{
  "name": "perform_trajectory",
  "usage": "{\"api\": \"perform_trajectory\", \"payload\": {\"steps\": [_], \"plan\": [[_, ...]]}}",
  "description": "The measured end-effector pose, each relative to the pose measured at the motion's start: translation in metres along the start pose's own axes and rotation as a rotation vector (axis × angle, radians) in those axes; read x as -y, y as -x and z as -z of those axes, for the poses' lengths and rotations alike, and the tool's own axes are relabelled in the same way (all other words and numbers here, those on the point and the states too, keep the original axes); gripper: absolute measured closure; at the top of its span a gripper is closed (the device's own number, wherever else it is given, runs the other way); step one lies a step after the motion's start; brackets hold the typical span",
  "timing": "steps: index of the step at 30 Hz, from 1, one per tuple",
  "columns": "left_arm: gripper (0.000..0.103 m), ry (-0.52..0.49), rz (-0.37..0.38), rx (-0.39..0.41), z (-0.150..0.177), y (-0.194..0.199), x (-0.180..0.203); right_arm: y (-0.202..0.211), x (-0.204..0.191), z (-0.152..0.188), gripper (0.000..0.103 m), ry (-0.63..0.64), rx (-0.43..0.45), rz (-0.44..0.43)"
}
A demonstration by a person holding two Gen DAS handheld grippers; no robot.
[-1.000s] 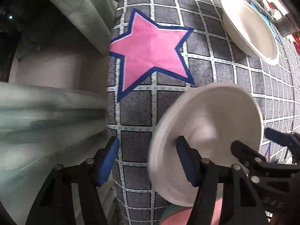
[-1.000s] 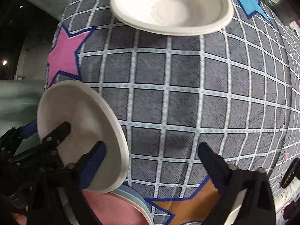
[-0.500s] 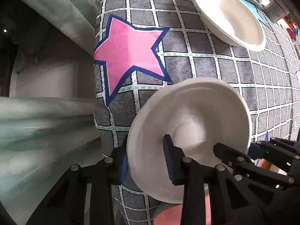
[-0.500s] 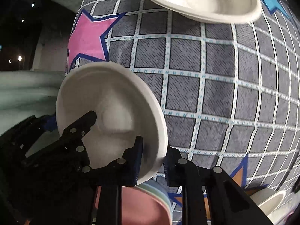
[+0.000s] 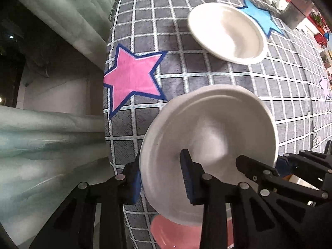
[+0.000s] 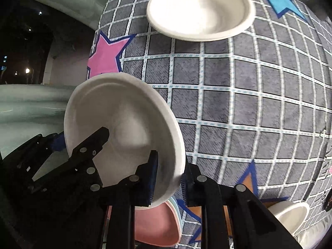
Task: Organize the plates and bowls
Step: 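Close both grippers on the second bowl rim and lift it, then lower the second bowl into the first bowl and open both grippers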
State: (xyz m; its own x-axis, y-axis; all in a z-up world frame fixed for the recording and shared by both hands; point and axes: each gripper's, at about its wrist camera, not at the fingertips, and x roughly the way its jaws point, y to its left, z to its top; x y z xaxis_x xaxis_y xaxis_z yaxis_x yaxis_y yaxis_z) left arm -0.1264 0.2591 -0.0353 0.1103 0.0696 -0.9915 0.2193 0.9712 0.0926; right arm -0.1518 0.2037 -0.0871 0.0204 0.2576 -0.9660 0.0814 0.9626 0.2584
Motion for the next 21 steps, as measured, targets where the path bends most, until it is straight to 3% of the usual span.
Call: {"api": "perform_trajectory", "payload": {"steps": [12, 21], "plan": [[0.066, -0.079, 0.02, 0.065, 0.034, 0.051, 0.095, 0.08, 0.093, 0.034, 0.08, -0.034, 0.086, -0.015], [0.064, -0.127, 0.016, 0.063, 0.106, 0.057, 0.173, 0.111, 0.178, 0.098, 0.08, -0.051, 0.084, -0.012]]}}
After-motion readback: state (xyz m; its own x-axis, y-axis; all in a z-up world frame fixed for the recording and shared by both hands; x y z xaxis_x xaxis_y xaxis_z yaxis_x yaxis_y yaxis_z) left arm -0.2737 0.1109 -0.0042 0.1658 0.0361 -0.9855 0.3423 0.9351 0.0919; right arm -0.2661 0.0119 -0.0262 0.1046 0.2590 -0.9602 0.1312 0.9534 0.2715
